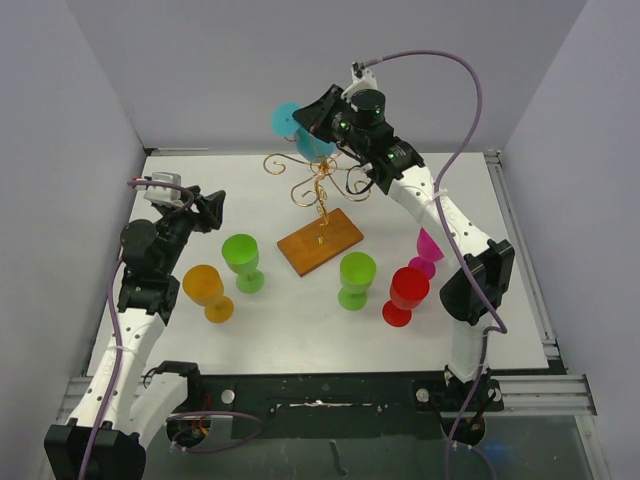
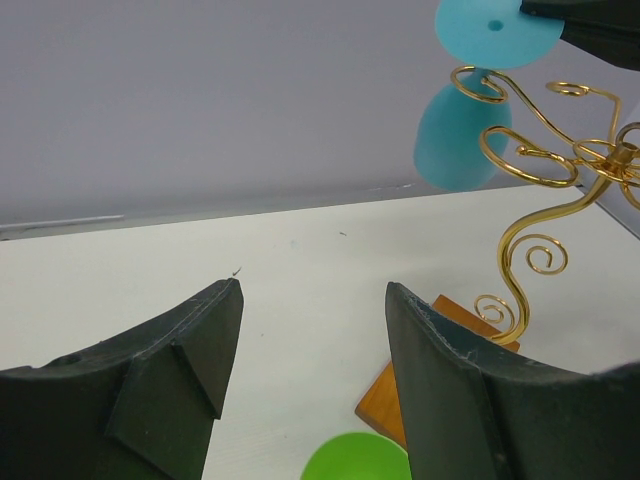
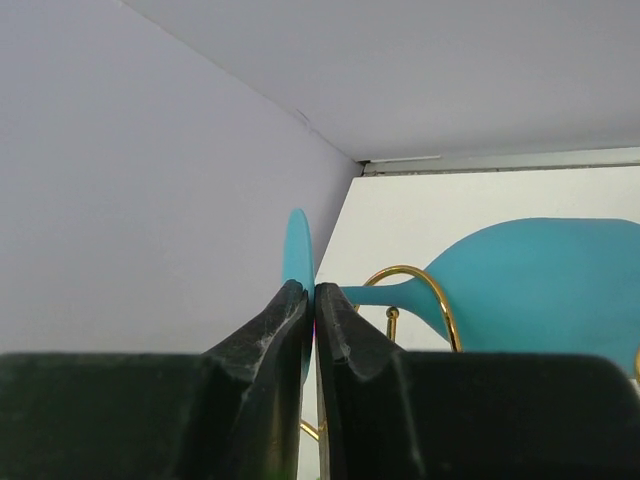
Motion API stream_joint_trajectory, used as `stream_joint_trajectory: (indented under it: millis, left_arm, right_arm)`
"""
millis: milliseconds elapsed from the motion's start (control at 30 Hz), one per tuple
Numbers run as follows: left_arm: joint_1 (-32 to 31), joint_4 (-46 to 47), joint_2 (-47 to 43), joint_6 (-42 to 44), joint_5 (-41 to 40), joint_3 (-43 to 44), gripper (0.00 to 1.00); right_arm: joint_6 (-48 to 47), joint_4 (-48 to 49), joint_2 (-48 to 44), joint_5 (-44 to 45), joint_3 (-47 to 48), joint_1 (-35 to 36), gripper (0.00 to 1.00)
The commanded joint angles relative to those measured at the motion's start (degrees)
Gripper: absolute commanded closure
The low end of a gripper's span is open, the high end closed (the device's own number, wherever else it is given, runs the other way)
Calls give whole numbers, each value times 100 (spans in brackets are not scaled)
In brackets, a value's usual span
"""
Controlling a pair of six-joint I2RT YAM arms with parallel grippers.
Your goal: Place the wine glass upside down on the wine glass rack
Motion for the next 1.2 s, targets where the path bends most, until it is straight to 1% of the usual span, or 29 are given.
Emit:
stream_joint_trajectory:
  millis: [0, 300, 533, 667, 800, 933, 1167]
  left_arm:
    - [-34, 242, -13, 76, 31, 56, 42]
    - [-34, 233, -16, 76, 30, 50, 42]
    - [-35, 233, -28, 84, 29, 44, 42]
    - [-39, 216, -41, 93, 20, 46, 42]
    - [-38, 227, -41, 4, -33, 41, 42]
    - [-43, 224, -41, -29, -59, 64, 42]
    - [-39, 119, -58, 25, -68, 160, 43]
  right_arm:
    - [-218, 153, 0, -398, 325, -41, 90]
    - [-296, -25, 116, -650, 393, -41, 90]
    - [-350, -176, 184, -615, 492, -57, 88]
    - [-268, -213, 134, -533, 372, -45, 87]
    - [-228, -339, 5, -264, 288, 29, 76]
    - [-247, -506, -80, -15, 278, 64, 67]
    - [-347, -767, -177, 172, 295, 111, 57]
